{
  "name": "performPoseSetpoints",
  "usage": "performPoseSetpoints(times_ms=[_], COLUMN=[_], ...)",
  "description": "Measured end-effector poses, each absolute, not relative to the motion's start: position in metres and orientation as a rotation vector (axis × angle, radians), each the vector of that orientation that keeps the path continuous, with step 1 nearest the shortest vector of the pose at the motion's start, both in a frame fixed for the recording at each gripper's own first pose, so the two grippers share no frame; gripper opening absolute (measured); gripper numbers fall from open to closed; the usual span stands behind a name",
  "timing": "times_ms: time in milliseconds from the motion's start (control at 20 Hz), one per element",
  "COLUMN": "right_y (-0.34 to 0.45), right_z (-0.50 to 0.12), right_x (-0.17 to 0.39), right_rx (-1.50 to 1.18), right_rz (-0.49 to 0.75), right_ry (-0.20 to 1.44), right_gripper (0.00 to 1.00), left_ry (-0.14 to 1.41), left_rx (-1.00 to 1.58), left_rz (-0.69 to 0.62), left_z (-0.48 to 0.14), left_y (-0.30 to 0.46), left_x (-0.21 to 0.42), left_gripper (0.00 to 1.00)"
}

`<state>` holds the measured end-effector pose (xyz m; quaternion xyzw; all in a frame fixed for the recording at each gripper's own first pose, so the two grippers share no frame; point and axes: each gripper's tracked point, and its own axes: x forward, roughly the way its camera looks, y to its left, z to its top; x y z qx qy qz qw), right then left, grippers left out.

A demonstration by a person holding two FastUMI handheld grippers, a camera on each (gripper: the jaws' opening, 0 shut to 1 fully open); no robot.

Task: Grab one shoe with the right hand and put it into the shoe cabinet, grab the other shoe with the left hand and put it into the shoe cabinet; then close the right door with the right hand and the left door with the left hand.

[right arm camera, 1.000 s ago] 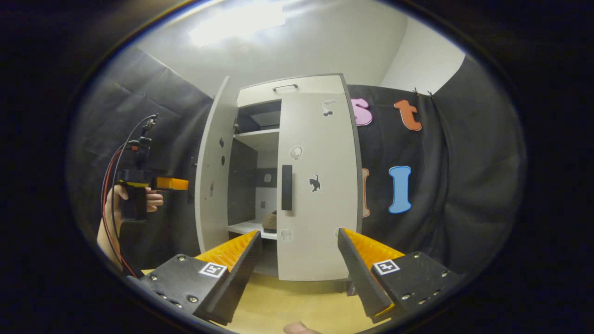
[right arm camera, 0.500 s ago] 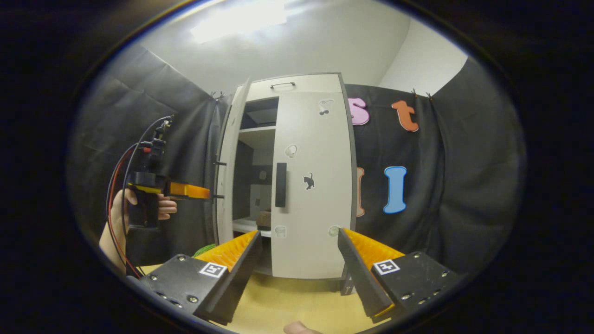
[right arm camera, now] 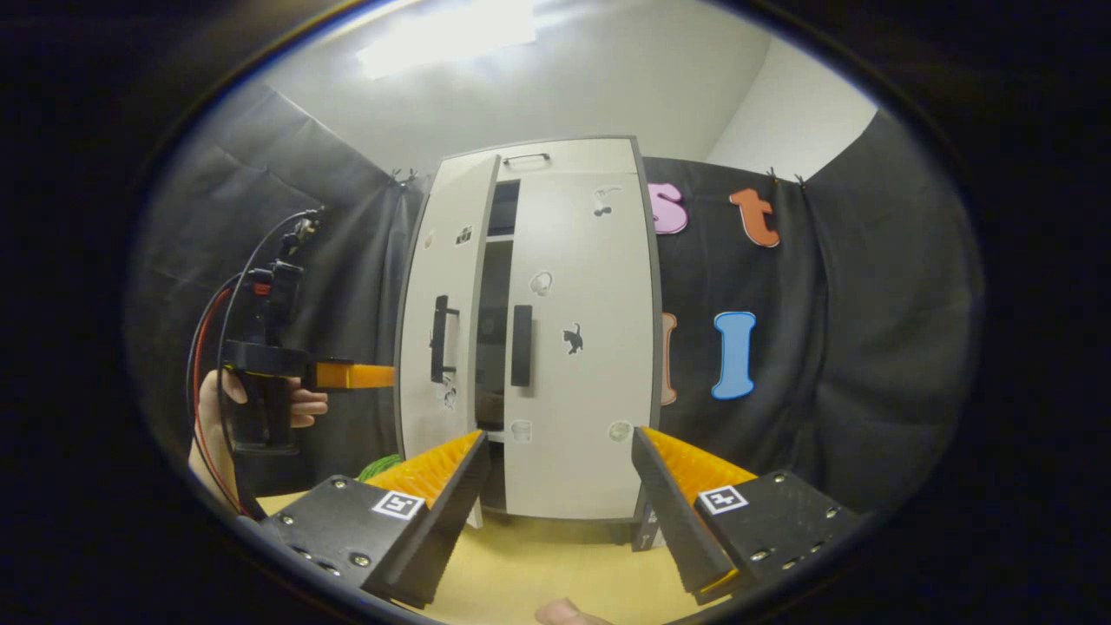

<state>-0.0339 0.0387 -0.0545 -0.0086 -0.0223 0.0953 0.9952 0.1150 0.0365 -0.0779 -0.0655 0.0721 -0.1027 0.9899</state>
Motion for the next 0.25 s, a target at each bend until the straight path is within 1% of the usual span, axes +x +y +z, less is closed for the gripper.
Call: performPoseSetpoints(times_ms=[200, 250], right_y=[0.037, 0.036], right_z=[-0.052, -0.052], right_x=[-0.035, -0.036], right_rx=[-0.009, -0.003], right_rz=[0.179, 0.177], right_ry=[-0.045, -0.046], right_gripper=[0.99, 0.99], left_ry=[0.139, 0.138], left_rx=[-0.088, -0.078], left_rz=[-0.165, -0.161], left_z=[-0.075, -0.074], left_y=[0.04, 0.039], left_x=[0.1, 0.096], left_gripper=[0.95, 0.91])
